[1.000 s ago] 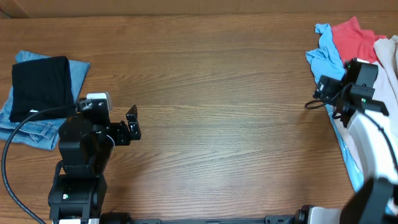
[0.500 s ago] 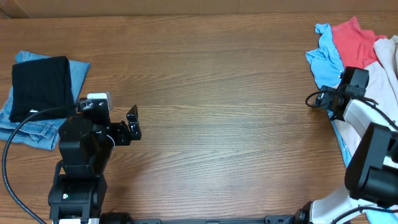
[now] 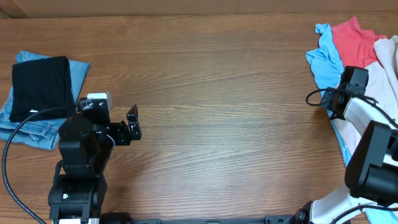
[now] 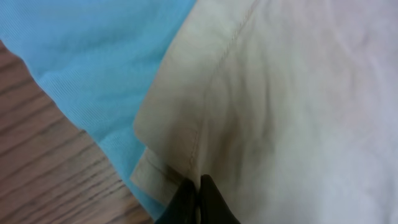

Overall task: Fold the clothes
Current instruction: 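Reach the right gripper to the beige shorts on the right pile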

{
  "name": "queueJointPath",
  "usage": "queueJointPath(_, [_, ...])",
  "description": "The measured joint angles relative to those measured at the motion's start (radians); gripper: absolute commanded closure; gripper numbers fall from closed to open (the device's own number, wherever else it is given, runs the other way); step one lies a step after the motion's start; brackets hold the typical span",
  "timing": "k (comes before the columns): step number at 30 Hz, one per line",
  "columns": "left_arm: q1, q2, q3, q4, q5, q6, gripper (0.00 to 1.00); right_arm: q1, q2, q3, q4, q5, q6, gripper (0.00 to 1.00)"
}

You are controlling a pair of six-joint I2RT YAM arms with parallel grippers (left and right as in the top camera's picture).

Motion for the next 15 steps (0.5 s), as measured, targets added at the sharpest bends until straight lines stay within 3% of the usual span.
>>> queueJointPath(10, [0.0,0.0,0.0,0.0,0.0,0.0,0.0,0.01,-0.158,0.189,-0.246,-0.029,0.0,0.96])
queueJointPath(15, [0.0,0.0,0.0,0.0,0.0,0.0,0.0,0.127,-0.243,0.31,-0.414,-0.064,0.0,0.96])
